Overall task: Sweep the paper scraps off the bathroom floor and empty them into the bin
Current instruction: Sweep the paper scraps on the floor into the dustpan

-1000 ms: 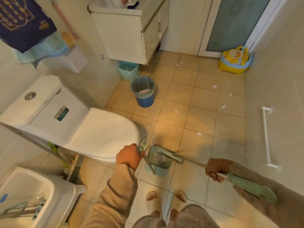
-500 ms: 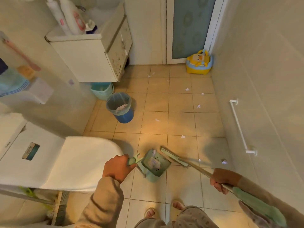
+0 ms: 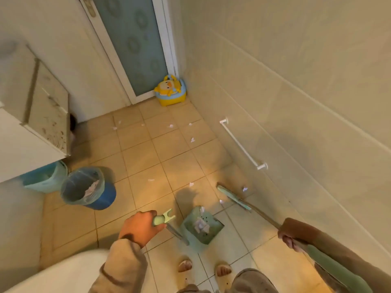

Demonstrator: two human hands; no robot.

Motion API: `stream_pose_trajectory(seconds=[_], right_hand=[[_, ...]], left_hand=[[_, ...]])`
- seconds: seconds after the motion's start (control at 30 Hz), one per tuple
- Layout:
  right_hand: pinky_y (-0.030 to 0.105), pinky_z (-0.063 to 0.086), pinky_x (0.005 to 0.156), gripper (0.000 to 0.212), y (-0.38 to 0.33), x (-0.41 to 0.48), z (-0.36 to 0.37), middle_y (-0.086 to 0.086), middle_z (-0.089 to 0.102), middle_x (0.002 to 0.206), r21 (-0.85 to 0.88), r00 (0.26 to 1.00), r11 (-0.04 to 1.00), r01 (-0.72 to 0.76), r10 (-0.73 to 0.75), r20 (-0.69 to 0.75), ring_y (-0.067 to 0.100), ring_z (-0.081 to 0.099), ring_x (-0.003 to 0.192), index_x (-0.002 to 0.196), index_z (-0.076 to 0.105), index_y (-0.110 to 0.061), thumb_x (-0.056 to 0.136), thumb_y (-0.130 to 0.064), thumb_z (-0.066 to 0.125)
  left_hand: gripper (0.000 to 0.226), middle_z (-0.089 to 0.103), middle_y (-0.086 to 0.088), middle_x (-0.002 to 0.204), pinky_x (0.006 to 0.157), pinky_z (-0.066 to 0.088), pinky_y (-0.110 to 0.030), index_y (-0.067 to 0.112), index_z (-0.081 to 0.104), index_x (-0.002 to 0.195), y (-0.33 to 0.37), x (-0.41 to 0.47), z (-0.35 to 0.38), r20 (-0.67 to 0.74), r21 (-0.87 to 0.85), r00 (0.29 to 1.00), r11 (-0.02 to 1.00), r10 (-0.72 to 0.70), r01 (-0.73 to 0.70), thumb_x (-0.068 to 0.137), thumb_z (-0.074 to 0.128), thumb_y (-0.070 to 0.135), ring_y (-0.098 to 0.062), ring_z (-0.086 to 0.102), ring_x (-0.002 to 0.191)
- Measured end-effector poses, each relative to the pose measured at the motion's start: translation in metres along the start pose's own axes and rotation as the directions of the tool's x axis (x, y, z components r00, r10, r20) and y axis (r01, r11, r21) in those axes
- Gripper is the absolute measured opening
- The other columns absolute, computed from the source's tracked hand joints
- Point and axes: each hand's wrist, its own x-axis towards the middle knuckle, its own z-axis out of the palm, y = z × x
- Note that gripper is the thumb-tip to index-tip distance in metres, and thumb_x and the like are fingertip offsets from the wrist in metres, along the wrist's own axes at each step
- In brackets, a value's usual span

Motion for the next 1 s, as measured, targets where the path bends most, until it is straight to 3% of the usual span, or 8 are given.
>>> stream_pose_trajectory(seconds=[0.17, 0.33, 0.47, 0.57, 0.67, 0.73, 0.83, 1.0], right_hand=[[0.015, 0.035, 0.036, 0.050, -0.016, 0.002, 0.014, 0.000, 0.042, 0.020, 0.067, 0.994, 0.996, -0.052, 0.058, -0.087, 0.013, 0.042, 0.032, 0.040, 0.044, -0.005, 0.090, 0.000, 0.043], [0.020, 0.037, 0.047, 0.037, -0.057, 0.027, 0.041, -0.004, 0.040, 0.016, 0.060, 0.981, 0.995, -0.075, 0.085, -0.172, 0.009, 0.046, 0.020, 0.054, 0.041, -0.005, 0.090, 0.001, 0.041], [0.015, 0.037, 0.039, 0.032, -0.066, 0.038, 0.079, -0.004, 0.045, 0.022, 0.013, 0.994, 0.995, -0.100, 0.101, -0.047, 0.004, 0.042, 0.017, 0.061, 0.038, -0.006, 0.093, -0.001, 0.035], [0.014, 0.036, 0.032, 0.016, -0.060, 0.025, 0.106, 0.002, 0.050, 0.048, -0.090, 0.990, 0.987, -0.131, 0.134, 0.039, 0.003, 0.042, 0.018, 0.098, 0.048, 0.002, 0.093, -0.002, 0.033], [0.009, 0.032, 0.030, 0.041, -0.048, 0.011, 0.133, 0.001, 0.049, 0.057, -0.144, 0.987, 0.984, -0.106, 0.122, 0.109, 0.003, 0.044, 0.032, 0.132, 0.037, 0.000, 0.091, -0.001, 0.033], [0.011, 0.035, 0.033, 0.032, -0.044, 0.001, 0.141, -0.004, 0.051, 0.033, -0.153, 0.976, 0.984, -0.087, 0.115, 0.185, 0.001, 0.045, 0.026, 0.118, 0.047, 0.004, 0.089, -0.001, 0.034], [0.010, 0.037, 0.035, 0.029, -0.047, -0.015, 0.131, -0.006, 0.041, 0.016, -0.181, 0.983, 0.982, -0.061, 0.090, 0.157, 0.000, 0.040, 0.014, 0.061, 0.046, -0.002, 0.089, -0.003, 0.039], [0.009, 0.034, 0.030, 0.040, -0.041, -0.033, 0.079, -0.006, 0.042, 0.018, -0.162, 0.986, 0.985, -0.052, 0.076, 0.148, 0.000, 0.039, 0.016, 0.050, 0.043, -0.008, 0.090, -0.005, 0.044]], left_hand=[[0.039, 0.069, -0.005, 0.108, 0.079, 0.050, -0.030, 0.021, 0.058, 0.108, 0.004, 0.037, -0.023, 0.007, 0.135, 0.990, 0.981, 0.139, -0.138, 0.088, 0.049, 0.053, -0.024, 0.064, 0.100], [0.041, 0.069, -0.008, 0.106, 0.077, 0.049, -0.031, 0.017, 0.057, 0.110, 0.004, 0.054, -0.025, -0.013, 0.170, 0.980, 0.966, 0.199, -0.194, 0.089, 0.047, 0.051, -0.027, 0.065, 0.098], [0.041, 0.069, -0.010, 0.106, 0.077, 0.048, -0.032, 0.014, 0.056, 0.107, 0.005, 0.065, -0.023, -0.044, 0.147, 0.971, 0.963, 0.234, -0.226, 0.090, 0.046, 0.050, -0.029, 0.064, 0.098], [0.042, 0.066, -0.010, 0.110, 0.080, 0.047, -0.034, 0.013, 0.054, 0.111, 0.008, 0.073, -0.024, -0.035, 0.130, 0.972, 0.965, 0.233, -0.227, 0.091, 0.044, 0.049, -0.028, 0.061, 0.102], [0.045, 0.064, -0.011, 0.115, 0.083, 0.046, -0.033, 0.012, 0.053, 0.117, 0.015, 0.080, -0.029, -0.017, 0.134, 0.969, 0.961, 0.247, -0.242, 0.092, 0.044, 0.048, -0.028, 0.060, 0.106], [0.044, 0.065, -0.011, 0.115, 0.081, 0.046, -0.032, 0.011, 0.055, 0.115, 0.021, 0.082, -0.033, -0.028, 0.137, 0.966, 0.958, 0.257, -0.251, 0.092, 0.045, 0.047, -0.028, 0.060, 0.105], [0.044, 0.066, -0.010, 0.114, 0.083, 0.047, -0.033, 0.012, 0.056, 0.117, 0.028, 0.085, -0.037, -0.074, 0.136, 0.967, 0.963, 0.245, -0.233, 0.090, 0.049, 0.047, -0.028, 0.061, 0.106], [0.044, 0.067, -0.008, 0.113, 0.082, 0.047, -0.032, 0.015, 0.056, 0.122, 0.036, 0.079, -0.039, -0.106, 0.113, 0.969, 0.971, 0.223, -0.211, 0.090, 0.050, 0.044, -0.027, 0.062, 0.105]])
